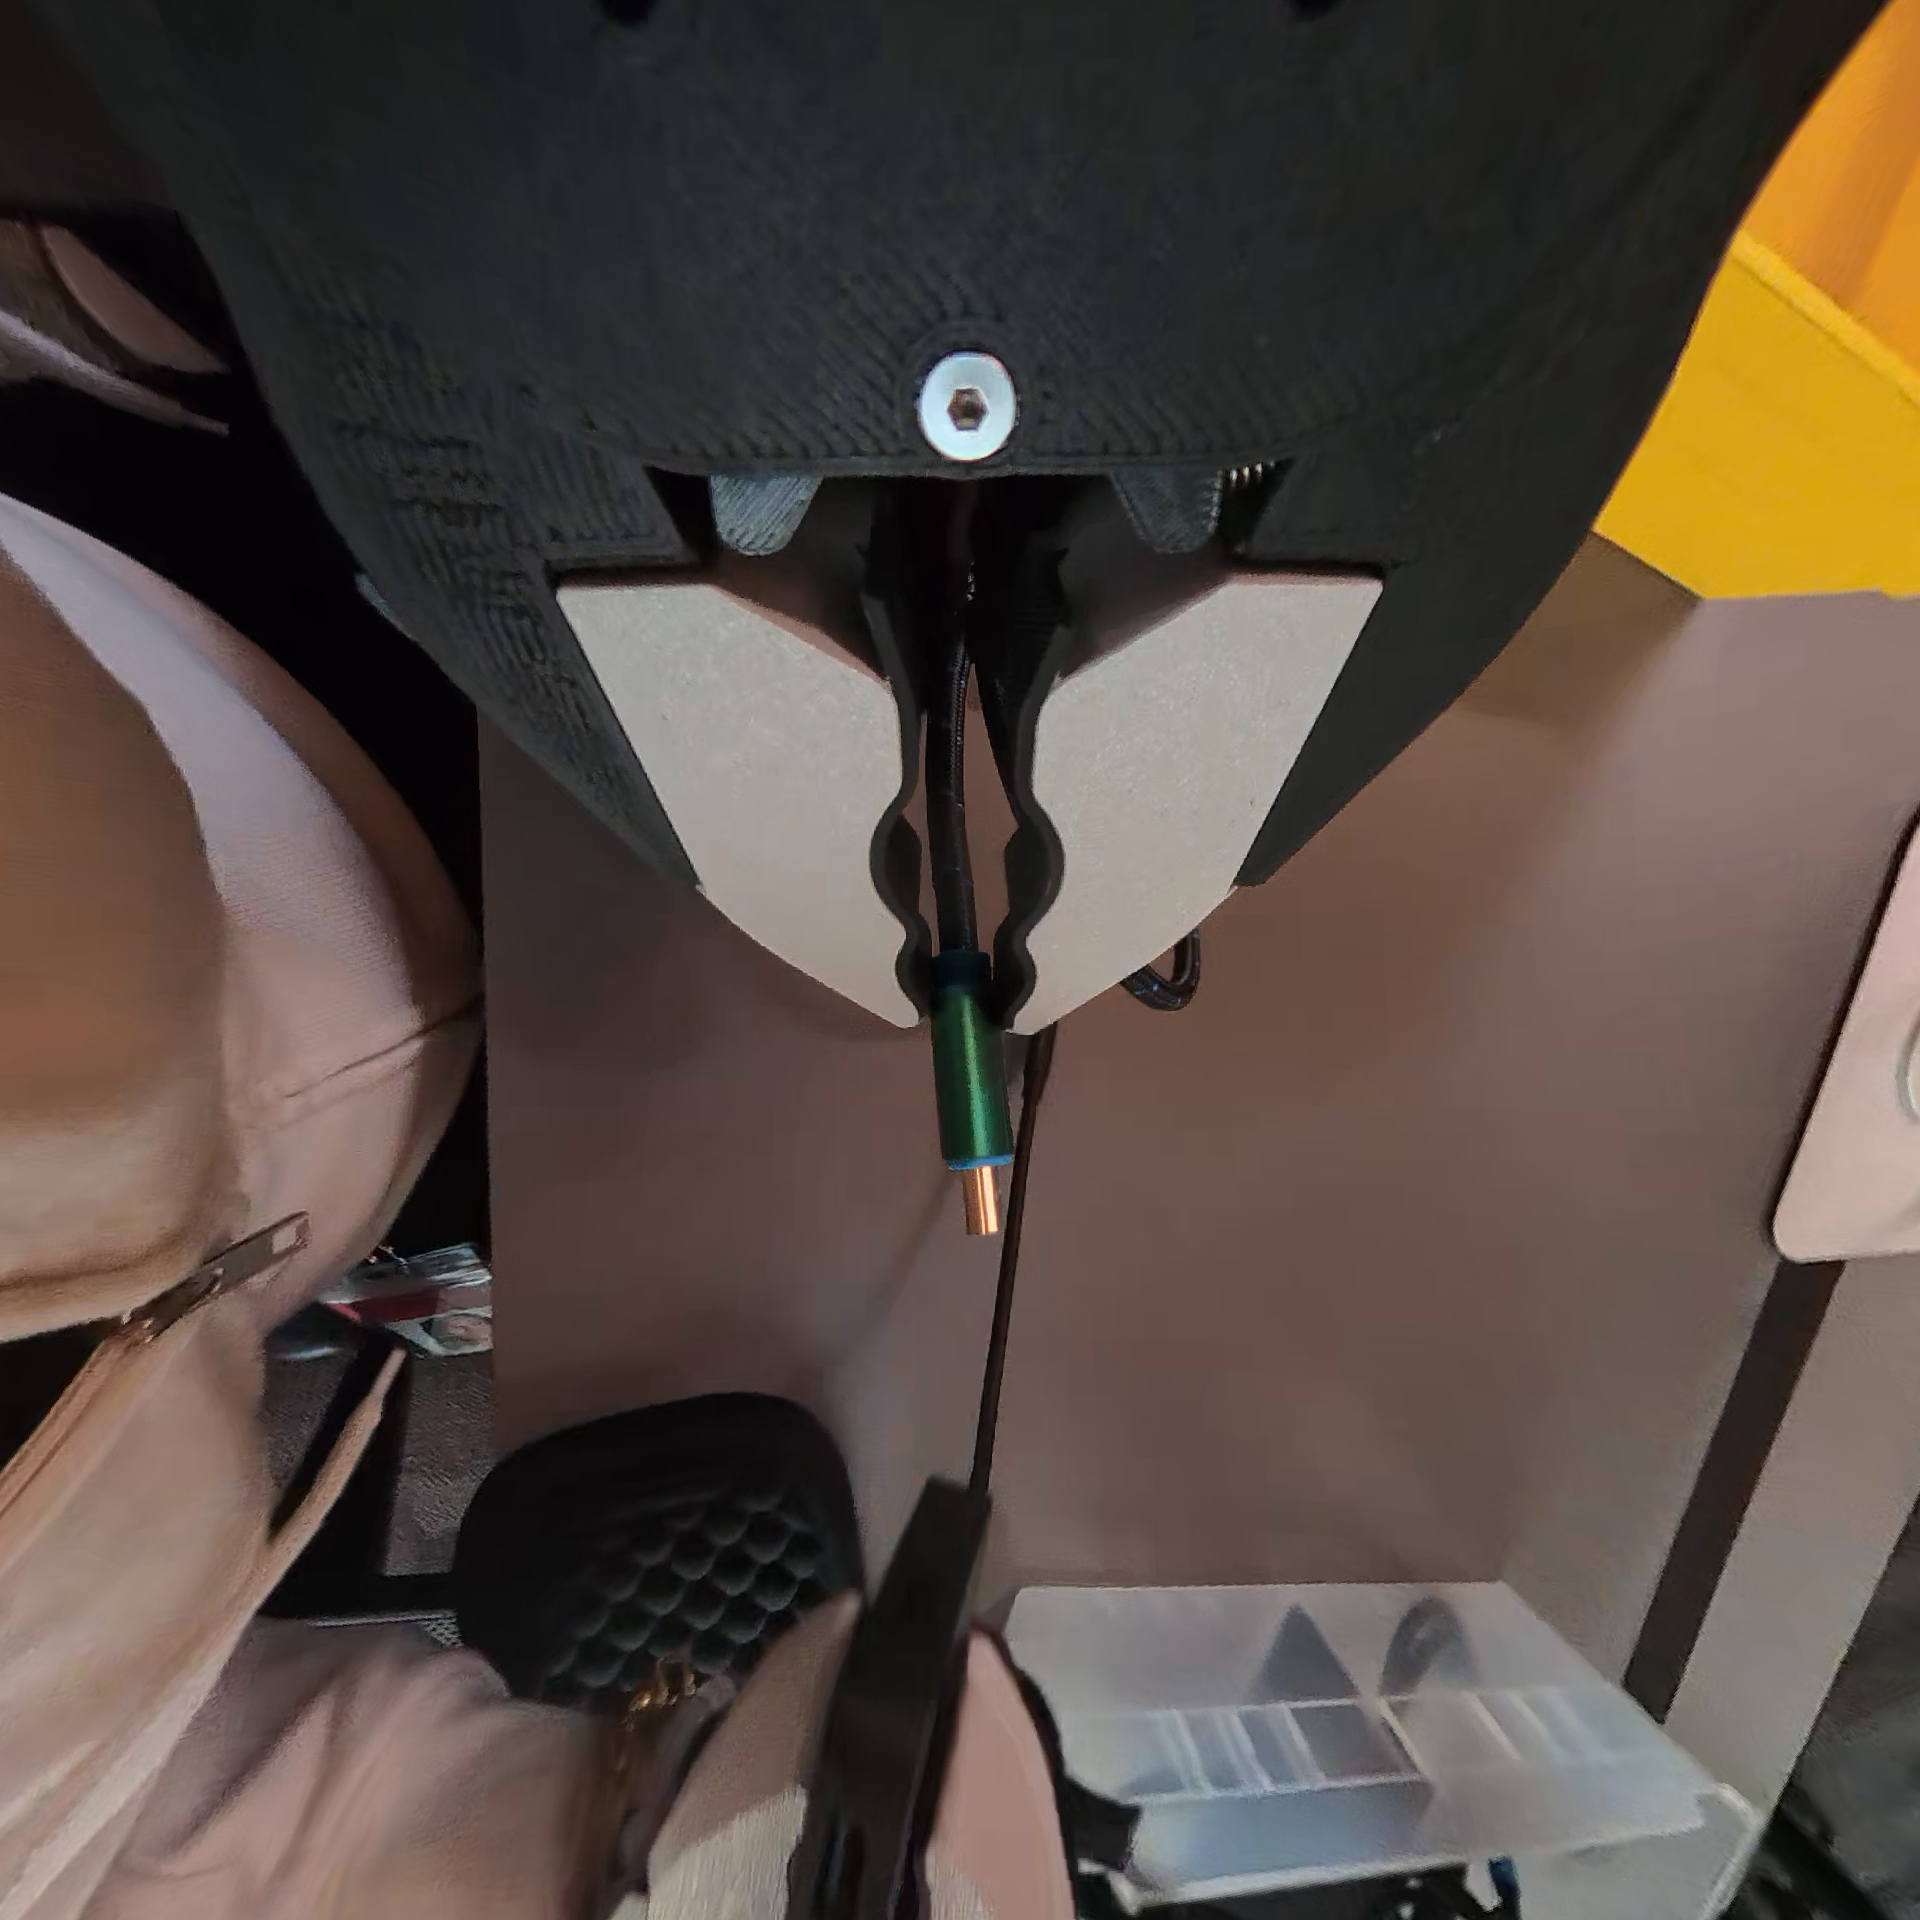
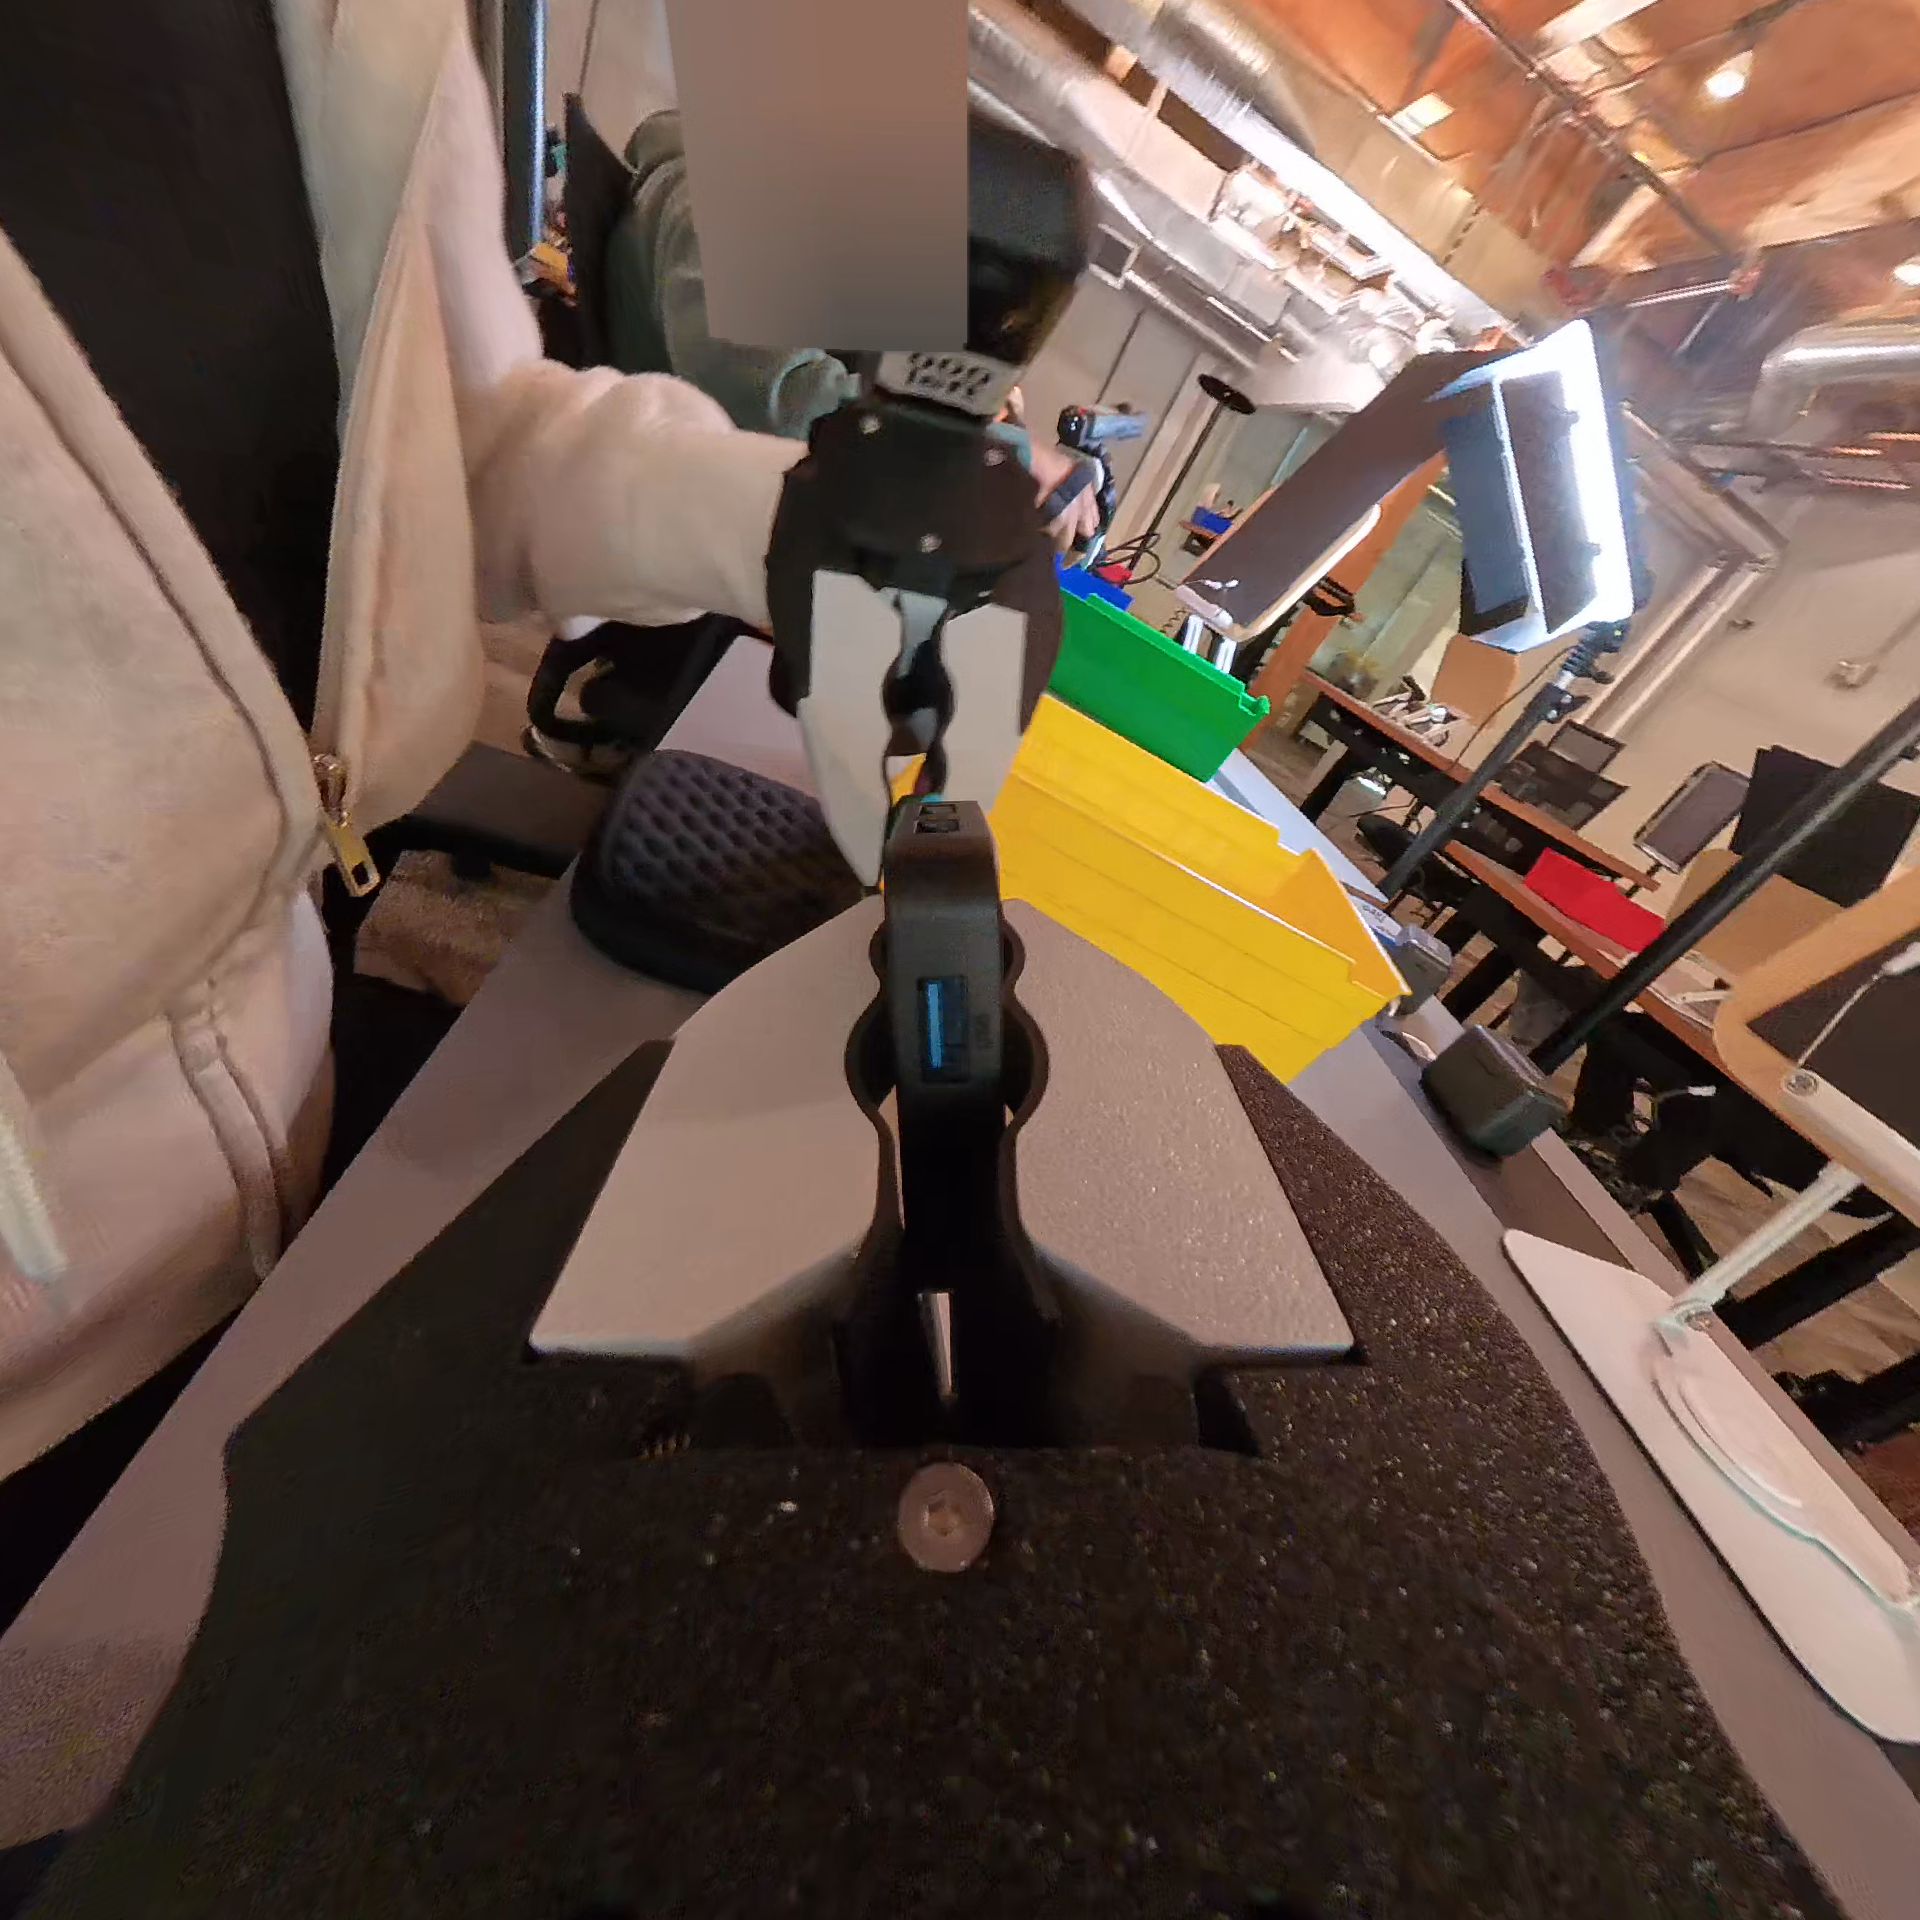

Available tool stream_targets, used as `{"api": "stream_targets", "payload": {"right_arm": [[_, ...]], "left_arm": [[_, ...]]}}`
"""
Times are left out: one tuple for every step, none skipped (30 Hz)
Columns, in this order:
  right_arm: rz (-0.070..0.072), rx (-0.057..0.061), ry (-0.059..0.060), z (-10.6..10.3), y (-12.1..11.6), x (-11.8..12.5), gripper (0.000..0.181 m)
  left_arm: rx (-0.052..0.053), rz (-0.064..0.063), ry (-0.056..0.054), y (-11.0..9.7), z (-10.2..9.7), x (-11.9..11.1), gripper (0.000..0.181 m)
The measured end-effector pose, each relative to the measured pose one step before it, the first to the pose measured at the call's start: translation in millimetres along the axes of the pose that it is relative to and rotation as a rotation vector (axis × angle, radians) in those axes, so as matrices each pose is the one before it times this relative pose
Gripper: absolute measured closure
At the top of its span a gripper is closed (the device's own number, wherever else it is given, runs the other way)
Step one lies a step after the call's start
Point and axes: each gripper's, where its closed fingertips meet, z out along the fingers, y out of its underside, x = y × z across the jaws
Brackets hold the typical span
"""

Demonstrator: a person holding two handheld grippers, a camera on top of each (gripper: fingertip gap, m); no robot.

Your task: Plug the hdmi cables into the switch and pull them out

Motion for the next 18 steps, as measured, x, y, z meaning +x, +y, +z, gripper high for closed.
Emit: {"api": "stream_targets", "payload": {"right_arm": [[-0.0142,-0.0043,-0.006,1.26,-0.14,-1.23,0.167],[-0.0192,-0.0036,-0.0071,0.86,-0.6,-1.64,0.167],[-0.0234,-0.0054,-0.003,0.62,-1.2,-1.16,0.167],[-0.0275,-0.0104,-0.0018,0.8,-1.26,-1.15,0.167],[-0.0324,-0.0143,-0.0022,0.72,-1.6,-1.21,0.167],[-0.034,-0.0102,-0.002,1.03,-2.66,-1.19,0.167],[-0.0311,-0.0085,-0.0022,1.03,-3.23,-0.91,0.167],[-0.0271,-0.0016,-0.0044,0.98,-4.17,-0.84,0.167],[-0.015,0.0059,-0.005,1.01,-4.43,-0.45,0.167],[-0.0038,0.0115,-0.0065,0.98,-4.25,-0.14,0.167],[0.0038,0.0146,-0.0083,1.04,-3.27,-0.17,0.167],[0.0101,0.0091,-0.0044,1.04,-1.38,0.41,0.167],[0.0005,0.0058,0.0019,0.7,-0.18,0.78,0.167],[-0.0007,0.0097,0.0102,0.39,-0.31,1.43,0.167],[0.0187,0.008,0.011,0.04,0.61,2.31,0.167],[0.0296,-0.0024,0.0087,-0.07,2.9,2.38,0.167],[0.0206,-0.0202,0.0184,-0.05,5.53,3.52,0.167],[0.0009,-0.0347,0.0124,0.07,6.99,2.2,0.167]], "left_arm": [[-0.0015,0.0314,0.0124,-5.75,-0.43,-0.42,0.171],[-0.0023,0.041,0.0071,-5.43,-0.3,-0.37,0.17],[-0.0064,0.0431,0.0009,-4.22,0.18,-0.66,0.17],[-0.0085,0.0481,-0.0044,-3.03,0.47,-0.74,0.17],[-0.0044,0.0567,-0.0081,-2.58,0.79,-0.33,0.17],[-0.0001,0.0531,-0.0088,-2.54,0.94,0.28,0.17],[0.0011,0.0409,-0.0065,-2.14,0.84,0.67,0.17],[0.0018,0.0324,-0.0035,-1.79,0.77,0.97,0.17],[0.0028,0.0202,-0.0042,-1.67,0.6,0.52,0.17],[0.0044,0.0076,-0.0054,-1.7,0.4,-0.25,0.17],[0.0059,0.0014,-0.0025,-1.87,0.17,-0.25,0.171],[0.0042,-0.0031,-0.0005,-1.87,0.3,-0.12,0.171],[0.0015,-0.0024,-0.0043,-1.71,0.29,-0.46,0.171],[-0.0005,-0.0015,-0.0037,-1.42,0.27,-0.24,0.17],[-0.0004,-0.0059,-0.0015,-0.97,0.11,-0.17,0.17],[-0.0007,-0.0134,-0.0025,-0.07,0.11,-0.6,0.171],[-0.0029,-0.0186,-0.0051,1.11,0.1,-1.46,0.17],[-0.0053,-0.0188,-0.0075,2.09,0.05,-1.75,0.17]]}}
